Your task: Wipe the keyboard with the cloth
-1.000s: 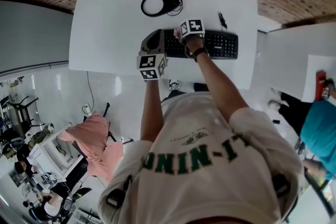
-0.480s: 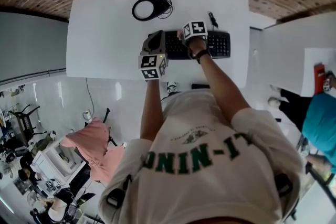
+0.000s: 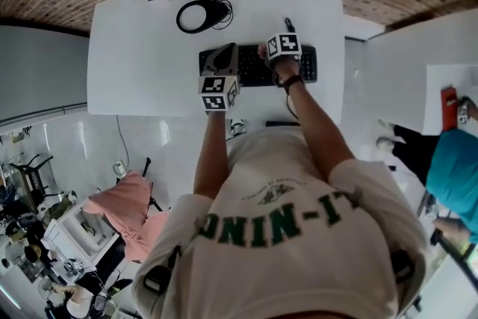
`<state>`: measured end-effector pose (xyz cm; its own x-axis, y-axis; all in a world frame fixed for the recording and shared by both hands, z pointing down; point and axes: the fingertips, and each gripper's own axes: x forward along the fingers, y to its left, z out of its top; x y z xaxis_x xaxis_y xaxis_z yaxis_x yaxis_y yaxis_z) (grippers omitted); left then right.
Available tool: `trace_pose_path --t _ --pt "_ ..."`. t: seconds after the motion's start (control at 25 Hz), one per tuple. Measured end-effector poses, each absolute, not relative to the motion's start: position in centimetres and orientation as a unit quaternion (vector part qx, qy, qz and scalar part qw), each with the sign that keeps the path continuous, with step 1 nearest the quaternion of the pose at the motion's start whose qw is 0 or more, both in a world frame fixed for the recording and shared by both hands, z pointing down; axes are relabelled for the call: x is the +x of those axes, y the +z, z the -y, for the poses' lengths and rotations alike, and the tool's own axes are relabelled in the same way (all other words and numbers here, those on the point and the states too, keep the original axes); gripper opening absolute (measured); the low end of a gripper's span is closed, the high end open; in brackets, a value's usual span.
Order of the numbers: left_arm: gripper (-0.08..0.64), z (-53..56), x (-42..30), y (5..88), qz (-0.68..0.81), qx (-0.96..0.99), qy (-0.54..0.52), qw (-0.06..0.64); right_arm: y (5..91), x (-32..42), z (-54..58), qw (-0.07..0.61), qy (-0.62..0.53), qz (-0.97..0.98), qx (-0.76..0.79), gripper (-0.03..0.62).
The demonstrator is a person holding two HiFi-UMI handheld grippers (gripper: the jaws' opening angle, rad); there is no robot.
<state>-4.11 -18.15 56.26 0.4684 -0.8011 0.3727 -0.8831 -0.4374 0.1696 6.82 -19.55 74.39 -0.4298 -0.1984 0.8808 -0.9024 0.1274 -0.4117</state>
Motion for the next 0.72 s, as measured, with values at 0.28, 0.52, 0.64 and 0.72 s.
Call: trace_pose_path --t 0.28,0.52,0.64,0.72 --pt "-0.008 18.7 -1.3 56.7 0.478 0.852 0.119 0.177 74.4 11.3 19.5 0.328 0.523 0.655 0.435 0.05" --pt "-0.008 18.5 3.3 57.0 0.443 0.871 0.118 0.178 74.1 14.1 19.1 0.326 0.519 0.652 0.446 0.05" --pt "-0.008 18.4 5.1 57.0 0.425 0.879 0.118 0.179 74.0 15.9 19.0 0.328 0.512 0.649 0.456 0.049" --pt "-0.008 18.4 6.2 57.1 0.415 0.885 0.117 0.179 74.1 17.4 19.0 0.329 0.507 0.645 0.467 0.049"
